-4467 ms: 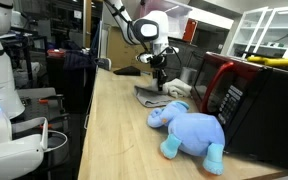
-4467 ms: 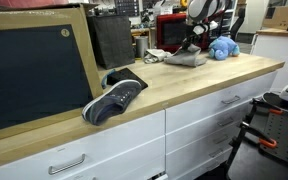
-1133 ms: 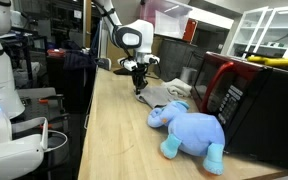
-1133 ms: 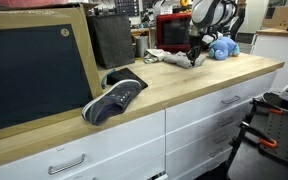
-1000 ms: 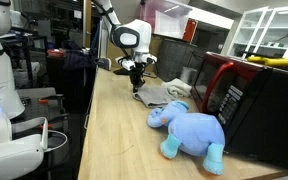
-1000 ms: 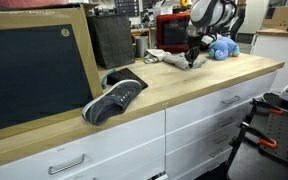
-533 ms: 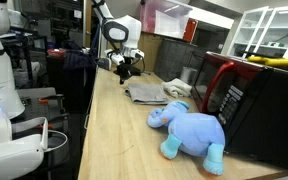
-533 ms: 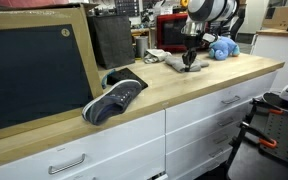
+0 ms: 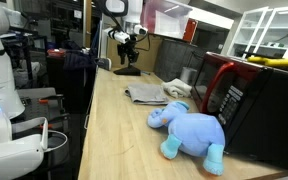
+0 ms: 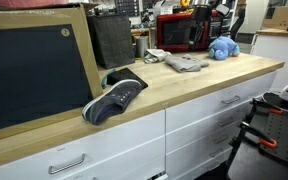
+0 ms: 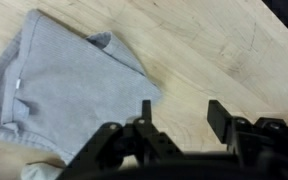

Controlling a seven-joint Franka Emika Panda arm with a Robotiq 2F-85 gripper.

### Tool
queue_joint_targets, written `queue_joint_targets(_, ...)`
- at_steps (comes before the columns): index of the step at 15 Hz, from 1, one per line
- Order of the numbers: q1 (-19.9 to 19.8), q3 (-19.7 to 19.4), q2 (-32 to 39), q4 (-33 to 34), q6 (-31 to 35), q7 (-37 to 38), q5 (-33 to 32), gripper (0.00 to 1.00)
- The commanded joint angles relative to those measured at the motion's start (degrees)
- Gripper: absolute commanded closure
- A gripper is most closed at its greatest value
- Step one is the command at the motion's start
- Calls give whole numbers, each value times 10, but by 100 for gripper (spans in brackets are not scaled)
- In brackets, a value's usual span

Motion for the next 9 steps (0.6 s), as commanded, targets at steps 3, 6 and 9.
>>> queue_joint_targets(3, 15, -70, -52, 17, -42, -76, 16, 0)
queue_joint_targets(6, 18, -92, -67, 40, -53, -91, 20, 0)
queue_joint_targets(9, 24, -100, -79, 66, -65, -86, 15, 0)
